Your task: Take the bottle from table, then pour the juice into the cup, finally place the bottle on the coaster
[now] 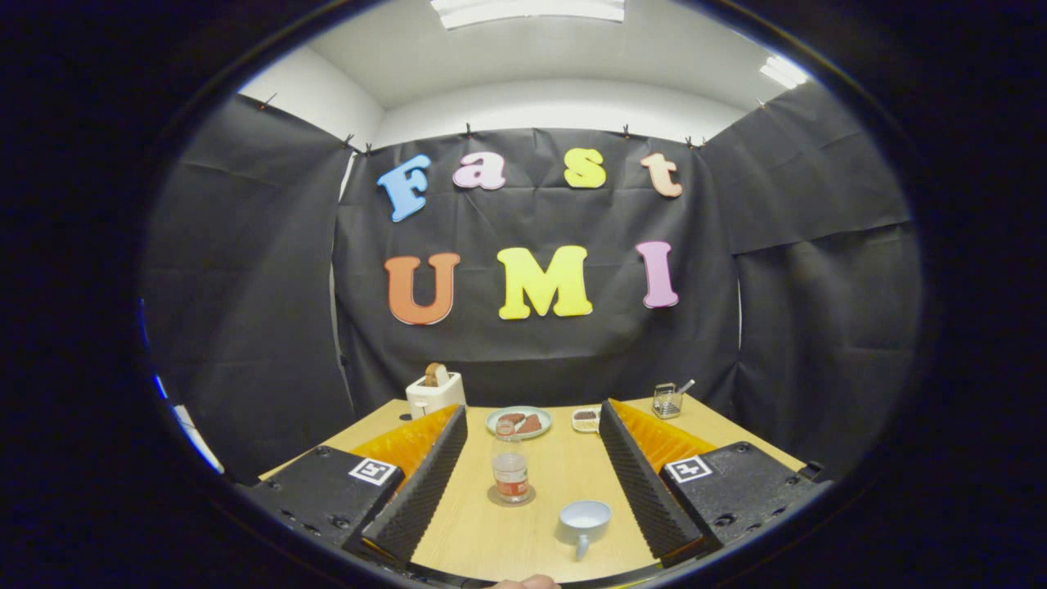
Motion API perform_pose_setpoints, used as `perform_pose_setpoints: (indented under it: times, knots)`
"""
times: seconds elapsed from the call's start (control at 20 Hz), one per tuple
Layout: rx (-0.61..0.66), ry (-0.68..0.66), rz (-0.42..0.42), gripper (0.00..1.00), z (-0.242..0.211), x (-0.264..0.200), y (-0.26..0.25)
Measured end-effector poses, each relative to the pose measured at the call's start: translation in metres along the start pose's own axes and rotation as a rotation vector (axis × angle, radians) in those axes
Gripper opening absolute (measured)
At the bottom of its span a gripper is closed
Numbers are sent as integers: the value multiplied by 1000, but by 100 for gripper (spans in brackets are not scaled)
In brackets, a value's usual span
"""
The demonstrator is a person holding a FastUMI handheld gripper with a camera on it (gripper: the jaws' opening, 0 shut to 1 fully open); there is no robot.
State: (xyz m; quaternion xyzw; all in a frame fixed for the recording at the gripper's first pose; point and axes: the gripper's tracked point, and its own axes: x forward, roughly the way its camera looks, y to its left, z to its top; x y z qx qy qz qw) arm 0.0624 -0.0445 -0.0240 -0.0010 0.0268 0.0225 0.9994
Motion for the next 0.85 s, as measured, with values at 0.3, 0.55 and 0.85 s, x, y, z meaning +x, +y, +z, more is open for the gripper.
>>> perform_pose_setpoints:
  times: [0.3, 0.55, 0.85]
  knots:
    - [25, -9, 0, 100, 17, -21, 2]
    - [-2, -8, -18, 100, 13, -27, 1]
    - [24, -8, -17, 100, 8, -27, 5]
